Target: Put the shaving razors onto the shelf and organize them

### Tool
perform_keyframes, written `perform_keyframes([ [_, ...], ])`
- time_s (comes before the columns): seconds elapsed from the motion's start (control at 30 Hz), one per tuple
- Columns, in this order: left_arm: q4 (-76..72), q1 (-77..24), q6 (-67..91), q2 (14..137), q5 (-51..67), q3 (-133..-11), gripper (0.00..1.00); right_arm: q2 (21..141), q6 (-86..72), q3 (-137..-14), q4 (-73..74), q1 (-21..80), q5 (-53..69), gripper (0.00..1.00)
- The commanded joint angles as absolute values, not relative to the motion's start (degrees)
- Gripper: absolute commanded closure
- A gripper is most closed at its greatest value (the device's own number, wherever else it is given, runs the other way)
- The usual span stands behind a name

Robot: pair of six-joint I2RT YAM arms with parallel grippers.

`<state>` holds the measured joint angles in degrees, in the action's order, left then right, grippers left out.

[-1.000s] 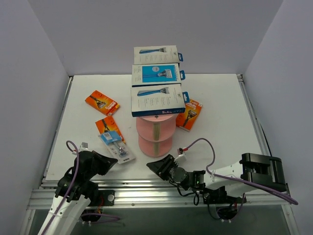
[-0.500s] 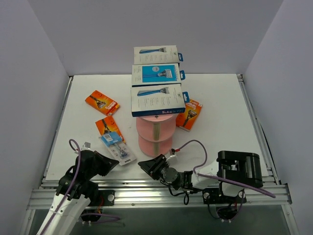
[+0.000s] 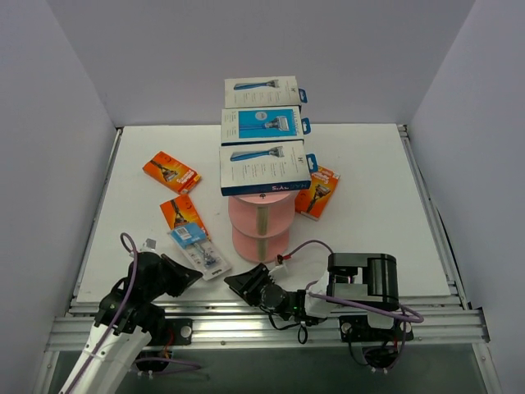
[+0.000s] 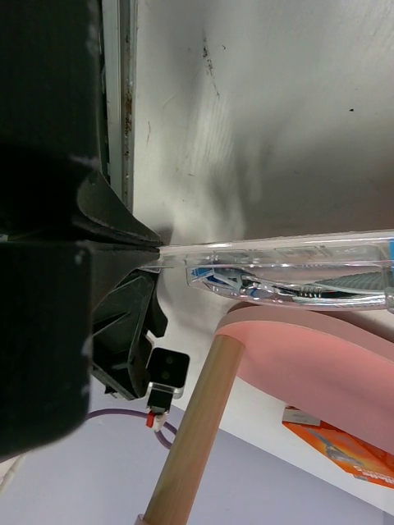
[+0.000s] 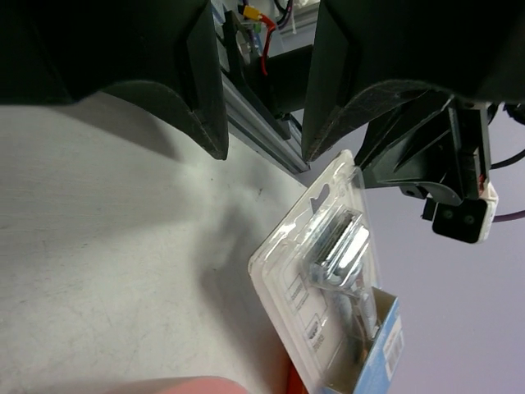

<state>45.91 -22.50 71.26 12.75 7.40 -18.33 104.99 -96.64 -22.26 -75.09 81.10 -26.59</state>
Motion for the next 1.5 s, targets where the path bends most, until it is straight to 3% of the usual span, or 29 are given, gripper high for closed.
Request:
perform_keyframes([
  [0.0, 42.89, -23.03, 70.22, 13.27, 9.40, -18.02, 0.98, 107.31, -98.17, -24.34, -86.48, 81.12, -27.33, 0.63],
  [0.37, 42.71, -24.78, 70.14, 13.53, 9.49, -17.67, 0.98, 109.25, -97.82, -25.66, -89.21, 81.12, -28.56, 0.63],
  [0.7, 42.28, -25.31, 70.31, 15.12, 9.23, -16.70, 0.98, 108.19, -96.42, -25.40, -90.79, 82.18, -29.79, 0.72],
  [1.47, 41.75, -25.31, 72.51, 13.89, 12.57, -13.89, 0.98, 109.25, -94.31, -26.28, -94.31, 82.53, -31.11, 0.70],
])
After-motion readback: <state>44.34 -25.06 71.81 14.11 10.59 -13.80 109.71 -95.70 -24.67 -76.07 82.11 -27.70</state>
